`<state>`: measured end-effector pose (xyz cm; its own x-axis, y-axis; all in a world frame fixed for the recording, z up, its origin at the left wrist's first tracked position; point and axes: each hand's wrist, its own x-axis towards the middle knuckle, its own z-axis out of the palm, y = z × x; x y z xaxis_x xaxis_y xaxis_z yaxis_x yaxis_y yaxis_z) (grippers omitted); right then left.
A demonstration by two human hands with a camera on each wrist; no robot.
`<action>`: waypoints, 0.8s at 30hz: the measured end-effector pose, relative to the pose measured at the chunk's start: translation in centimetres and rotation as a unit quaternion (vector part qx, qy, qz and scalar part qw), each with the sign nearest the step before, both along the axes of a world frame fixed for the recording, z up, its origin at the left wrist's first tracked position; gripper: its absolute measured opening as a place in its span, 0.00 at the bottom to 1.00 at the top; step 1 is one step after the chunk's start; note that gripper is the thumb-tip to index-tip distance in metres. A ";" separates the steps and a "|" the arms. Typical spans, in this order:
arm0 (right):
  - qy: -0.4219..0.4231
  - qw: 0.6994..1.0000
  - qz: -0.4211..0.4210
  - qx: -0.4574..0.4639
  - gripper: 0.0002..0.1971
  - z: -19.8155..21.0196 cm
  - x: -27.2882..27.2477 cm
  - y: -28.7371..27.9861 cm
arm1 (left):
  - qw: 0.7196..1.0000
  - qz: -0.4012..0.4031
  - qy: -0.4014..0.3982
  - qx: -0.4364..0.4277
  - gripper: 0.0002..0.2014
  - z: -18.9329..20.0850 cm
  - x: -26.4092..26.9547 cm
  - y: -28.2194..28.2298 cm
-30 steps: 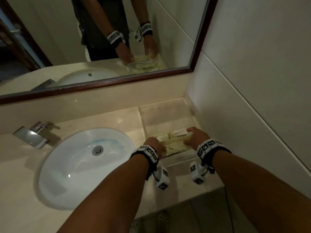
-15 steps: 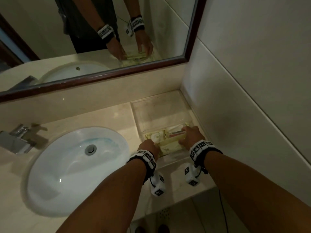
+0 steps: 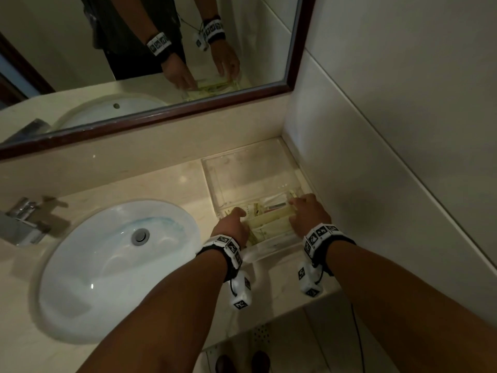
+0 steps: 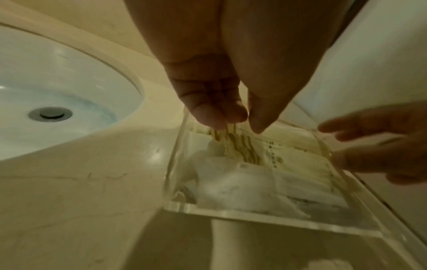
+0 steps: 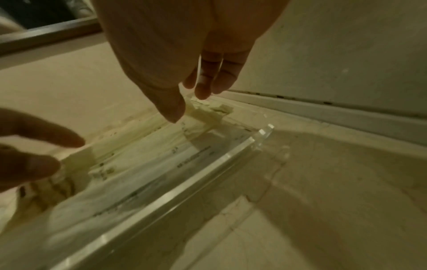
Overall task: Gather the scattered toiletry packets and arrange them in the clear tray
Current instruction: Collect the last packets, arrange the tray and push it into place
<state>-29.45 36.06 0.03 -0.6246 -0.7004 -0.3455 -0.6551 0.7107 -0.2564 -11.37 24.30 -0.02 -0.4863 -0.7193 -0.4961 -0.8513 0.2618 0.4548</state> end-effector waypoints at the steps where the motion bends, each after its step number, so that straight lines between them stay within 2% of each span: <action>1: 0.002 1.000 0.020 0.003 0.25 0.2 0.1 0.0 | 1.000 -0.028 0.000 -0.001 0.19 0.0 -0.2 0.1; 4: 0.010 0.996 0.084 0.015 0.24 0.6 0.8 -0.2 | 0.996 -0.091 -0.015 -0.001 0.23 -0.2 -0.8 0.6; 7: 0.006 0.992 0.117 0.053 0.23 0.3 1.5 -0.2 | 0.993 -0.108 -0.035 0.017 0.28 -0.6 -1.0 1.2; 15: 0.018 0.988 0.126 0.090 0.24 -0.7 1.4 -1.0 | 0.992 -0.115 -0.042 0.013 0.27 -1.2 -1.0 1.1; 18: 0.047 0.988 0.125 0.079 0.25 -0.8 1.3 -0.8 | 0.989 -0.131 -0.059 -0.021 0.28 -1.2 -0.8 1.0; 22: 0.075 0.981 0.176 0.027 0.35 -1.3 1.4 -0.3 | 0.978 -0.166 -0.038 -0.118 0.28 -0.3 -0.3 0.9; 24: 0.057 0.979 0.196 0.021 0.39 -1.7 1.5 -0.1 | 0.975 -0.183 -0.035 -0.120 0.33 -0.2 -0.2 0.8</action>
